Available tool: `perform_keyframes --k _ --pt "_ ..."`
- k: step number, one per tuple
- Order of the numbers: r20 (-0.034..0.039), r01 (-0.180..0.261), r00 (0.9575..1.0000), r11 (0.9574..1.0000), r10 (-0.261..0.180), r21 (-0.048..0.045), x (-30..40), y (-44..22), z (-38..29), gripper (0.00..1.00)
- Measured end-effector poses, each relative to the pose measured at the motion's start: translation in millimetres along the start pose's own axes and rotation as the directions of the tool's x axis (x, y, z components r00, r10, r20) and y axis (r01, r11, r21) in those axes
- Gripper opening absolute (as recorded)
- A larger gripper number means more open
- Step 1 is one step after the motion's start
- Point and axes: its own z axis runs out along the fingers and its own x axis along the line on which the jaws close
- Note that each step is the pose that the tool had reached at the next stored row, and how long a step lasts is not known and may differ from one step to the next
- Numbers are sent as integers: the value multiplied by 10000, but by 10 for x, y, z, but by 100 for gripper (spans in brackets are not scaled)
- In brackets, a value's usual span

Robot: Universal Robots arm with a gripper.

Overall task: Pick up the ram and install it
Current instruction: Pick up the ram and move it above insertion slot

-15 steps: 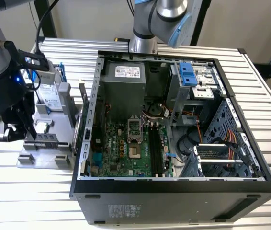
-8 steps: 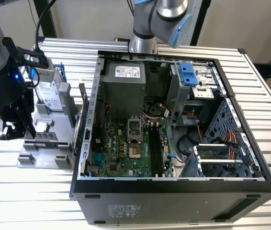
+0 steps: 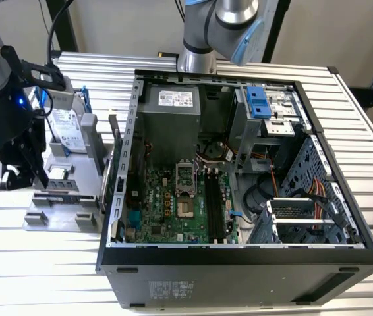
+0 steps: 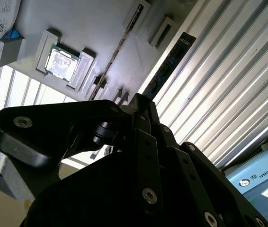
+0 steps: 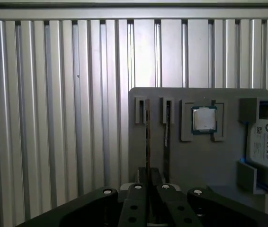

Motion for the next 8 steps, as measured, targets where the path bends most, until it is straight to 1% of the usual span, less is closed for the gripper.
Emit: perform_keyframes --k 2,4,8 --pt "0 1 10000 10000 -1 0 0 0 -12 0" --pt "-1 0 10000 10000 0 -1 -1 1 -45 0" --pt "0 0 10000 10000 0 -1 -2 1 -69 0"
